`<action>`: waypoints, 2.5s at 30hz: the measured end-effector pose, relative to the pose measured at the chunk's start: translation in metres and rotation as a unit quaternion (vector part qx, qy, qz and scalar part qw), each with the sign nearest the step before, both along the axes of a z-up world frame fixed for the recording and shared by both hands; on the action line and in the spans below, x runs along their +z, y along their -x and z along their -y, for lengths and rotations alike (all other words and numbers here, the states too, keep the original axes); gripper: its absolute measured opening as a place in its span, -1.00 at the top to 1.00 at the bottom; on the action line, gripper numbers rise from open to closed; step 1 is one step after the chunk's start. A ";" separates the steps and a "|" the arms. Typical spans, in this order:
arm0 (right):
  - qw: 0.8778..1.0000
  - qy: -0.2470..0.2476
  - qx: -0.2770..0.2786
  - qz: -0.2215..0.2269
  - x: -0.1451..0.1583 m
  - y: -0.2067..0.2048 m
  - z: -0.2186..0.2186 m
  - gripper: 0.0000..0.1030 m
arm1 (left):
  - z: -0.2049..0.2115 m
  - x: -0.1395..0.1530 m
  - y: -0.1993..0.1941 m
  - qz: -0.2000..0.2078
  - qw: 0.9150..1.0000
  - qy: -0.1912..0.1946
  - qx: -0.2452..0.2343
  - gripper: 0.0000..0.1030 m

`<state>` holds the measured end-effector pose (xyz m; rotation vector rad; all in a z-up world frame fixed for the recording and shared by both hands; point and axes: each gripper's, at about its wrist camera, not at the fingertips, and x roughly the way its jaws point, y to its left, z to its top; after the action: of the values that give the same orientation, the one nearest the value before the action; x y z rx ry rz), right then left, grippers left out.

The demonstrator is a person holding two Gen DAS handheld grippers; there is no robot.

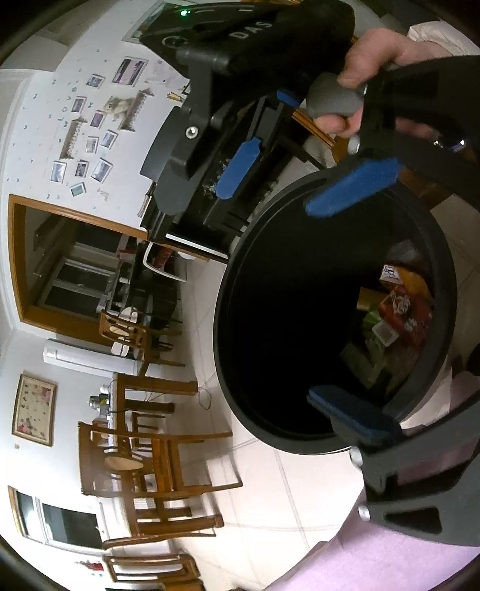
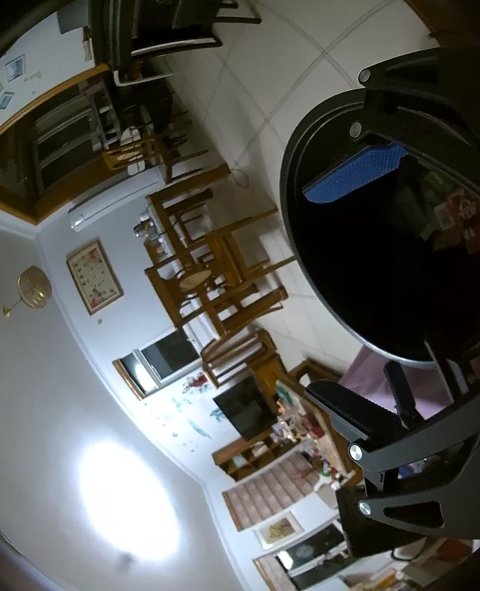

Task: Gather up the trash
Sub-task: 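Grasp the purple spray bottle with the left gripper while the right grasps the white tissue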

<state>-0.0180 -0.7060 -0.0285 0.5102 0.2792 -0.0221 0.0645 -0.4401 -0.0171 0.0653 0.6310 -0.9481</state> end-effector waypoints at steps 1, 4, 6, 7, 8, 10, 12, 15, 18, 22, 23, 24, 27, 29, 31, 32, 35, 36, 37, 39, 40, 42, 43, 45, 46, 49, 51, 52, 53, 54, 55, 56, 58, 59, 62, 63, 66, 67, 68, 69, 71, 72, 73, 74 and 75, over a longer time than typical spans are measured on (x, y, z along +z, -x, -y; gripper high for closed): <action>1.000 -0.003 0.000 0.000 -0.001 0.001 0.001 -0.90 | 0.000 0.001 0.001 0.004 1.000 -0.001 0.001 -0.89; 1.000 -0.011 -0.001 -0.004 -0.002 0.003 0.004 -0.90 | 0.000 0.000 0.003 0.009 1.000 -0.003 0.000 -0.89; 1.000 -0.015 -0.002 -0.008 -0.003 0.004 0.006 -0.90 | 0.000 0.000 0.003 0.007 1.000 -0.005 0.001 -0.89; 1.000 -0.018 -0.003 -0.011 -0.001 0.004 0.008 -0.90 | 0.000 0.000 0.003 0.006 1.000 -0.006 0.002 -0.89; 1.000 -0.021 -0.003 -0.013 -0.001 0.006 0.008 -0.90 | -0.001 0.000 0.003 0.005 1.000 -0.007 0.003 -0.89; 0.999 -0.026 -0.004 -0.023 -0.002 0.007 0.008 -0.90 | -0.005 0.002 0.001 0.005 1.000 -0.006 0.006 -0.89; 0.999 -0.032 -0.001 -0.035 0.000 0.008 0.007 -0.90 | -0.011 0.009 0.003 0.007 1.000 -0.005 0.013 -0.89; 0.998 -0.033 0.003 -0.045 0.003 0.011 0.001 -0.90 | -0.028 0.019 0.008 0.014 0.999 -0.002 0.029 -0.89; 0.998 -0.027 0.010 -0.049 0.007 0.012 -0.008 -0.90 | -0.055 0.029 0.009 0.013 0.998 0.002 0.054 -0.89; 0.998 -0.014 0.031 -0.056 0.012 0.006 -0.033 -0.90 | -0.109 0.038 0.008 0.000 0.995 0.014 0.095 -0.89; 0.997 -0.010 0.039 -0.059 0.012 0.002 -0.040 -0.90 | -0.121 0.039 0.008 0.000 0.995 0.017 0.103 -0.89; 0.997 -0.005 0.047 -0.061 0.013 -0.001 -0.050 -0.90 | -0.137 0.040 0.008 0.001 0.993 0.019 0.116 -0.89; 0.995 0.012 0.072 -0.068 0.016 -0.014 -0.081 -0.90 | -0.195 0.044 0.007 0.008 0.986 0.028 0.166 -0.89; 0.993 0.026 0.093 -0.073 0.017 -0.026 -0.109 -0.90 | -0.232 0.045 0.006 0.011 0.979 0.028 0.201 -0.89; 0.989 0.043 0.117 -0.079 0.018 -0.037 -0.138 -0.90 | -0.277 0.045 0.007 0.016 0.968 0.023 0.248 -0.89; 0.987 0.053 0.129 -0.081 0.019 -0.042 -0.153 -0.90 | -0.295 0.044 0.007 0.017 0.964 0.020 0.264 -0.89; 0.979 0.078 0.168 -0.086 0.023 -0.058 -0.196 -0.88 | -0.346 0.037 0.003 0.011 0.950 -0.006 0.312 -0.89; 0.975 0.088 0.185 -0.089 0.024 -0.064 -0.215 -0.87 | -0.359 0.033 0.001 0.005 0.946 -0.015 0.323 -0.88; 0.971 0.097 0.200 -0.093 0.024 -0.071 -0.232 -0.81 | -0.375 0.026 -0.003 -0.010 0.941 -0.024 0.337 -0.88; 0.962 0.111 0.229 -0.101 0.025 -0.084 -0.262 -0.71 | -0.396 0.018 -0.015 -0.035 0.937 -0.035 0.346 -0.83; 0.957 0.118 0.244 -0.106 0.025 -0.091 -0.279 -0.60 | -0.404 0.011 -0.021 -0.051 0.935 -0.042 0.348 -0.75; 0.944 0.145 0.272 -0.122 0.028 -0.111 -0.314 -0.34 | -0.413 0.001 -0.028 -0.072 0.935 -0.050 0.343 -0.47; 0.938 0.159 0.281 -0.127 0.029 -0.120 -0.331 -0.24 | -0.413 -0.003 -0.033 -0.081 0.936 -0.055 0.339 -0.45; 0.925 0.185 0.305 -0.133 0.028 -0.136 -0.364 -0.23 | -0.416 -0.010 -0.041 -0.094 0.935 -0.061 0.337 -0.34; 0.919 0.195 0.315 -0.135 0.029 -0.145 -0.377 -0.23 | -0.419 -0.014 -0.046 -0.101 0.934 -0.060 0.337 -0.32; 0.901 0.231 0.340 -0.140 0.025 -0.167 -0.410 -0.23 | -0.430 -0.023 -0.053 -0.120 0.932 -0.051 0.338 -0.09; 0.888 0.256 0.354 -0.143 0.025 -0.186 -0.435 -0.23 | -0.439 -0.029 -0.054 -0.132 0.933 -0.038 0.333 0.05; 0.883 0.266 0.358 -0.146 0.023 -0.195 -0.445 -0.23 | -0.444 -0.030 -0.055 -0.137 0.933 -0.025 0.331 0.06; 0.877 0.274 0.364 -0.152 0.020 -0.208 -0.457 -0.23 | -0.447 -0.029 -0.054 -0.138 0.933 -0.019 0.331 0.11; 0.874 0.278 0.366 -0.158 0.017 -0.220 -0.462 -0.23 | -0.452 -0.030 -0.054 -0.143 0.932 -0.008 0.333 0.16; 0.871 0.281 0.368 -0.164 0.013 -0.231 -0.469 -0.23 | -0.454 -0.031 -0.054 -0.146 0.932 -0.002 0.333 0.17; 0.868 0.283 0.371 -0.171 0.009 -0.242 -0.476 -0.23 | -0.458 -0.032 -0.053 -0.150 0.931 0.006 0.334 0.23; 0.860 0.282 0.380 -0.192 -0.003 -0.268 -0.491 -0.23 | -0.461 -0.032 -0.052 -0.149 0.930 0.010 0.337 0.28; 0.857 0.282 0.382 -0.200 -0.007 -0.276 -0.497 -0.23 | -0.461 -0.032 -0.052 -0.150 0.929 0.011 0.338 0.30; 0.843 0.290 0.382 -0.242 -0.028 -0.301 -0.511 -0.22 | -0.466 -0.034 -0.053 -0.153 0.925 0.012 0.347 0.43; 0.838 0.292 0.386 -0.252 -0.033 -0.306 -0.516 -0.14 | -0.466 -0.034 -0.053 -0.153 0.925 0.011 0.348 0.48; 0.831 0.297 0.396 -0.255 -0.040 -0.304 -0.523 0.23 | -0.468 -0.034 -0.054 -0.155 0.924 0.012 0.350 0.50; 0.829 0.295 0.400 -0.257 -0.041 -0.303 -0.525 0.47 | -0.467 -0.034 -0.054 -0.154 0.924 0.012 0.350 0.50; 0.828 0.296 0.400 -0.257 -0.040 -0.302 -0.526 0.64 | -0.467 -0.034 -0.054 -0.154 0.924 0.011 0.350 0.50; 0.831 0.295 0.399 -0.252 -0.036 -0.299 -0.524 0.70 | -0.468 -0.034 -0.055 -0.155 0.924 0.012 0.350 0.50; 0.842 0.272 0.400 -0.238 -0.027 -0.290 -0.513 0.76 | -0.469 -0.034 -0.057 -0.156 0.924 0.015 0.350 0.51; 0.848 0.259 0.401 -0.231 -0.022 -0.285 -0.507 0.76 | -0.470 -0.035 -0.057 -0.157 0.924 0.016 0.350 0.51; 0.854 0.244 0.401 -0.223 -0.014 -0.279 -0.499 0.77 | -0.469 -0.034 -0.057 -0.157 0.924 0.017 0.350 0.51; 0.861 0.228 0.402 -0.213 -0.007 -0.271 -0.490 0.77 | -0.469 -0.035 -0.057 -0.156 0.924 0.016 0.350 0.51; 0.870 0.205 0.402 -0.199 0.004 -0.259 -0.475 0.77 | -0.468 -0.035 -0.058 -0.156 0.924 0.014 0.350 0.51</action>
<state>0.2412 -0.2310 -0.0245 -0.0729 0.8581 0.6243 0.1223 0.0283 -0.0517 -0.3274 0.8548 -0.2677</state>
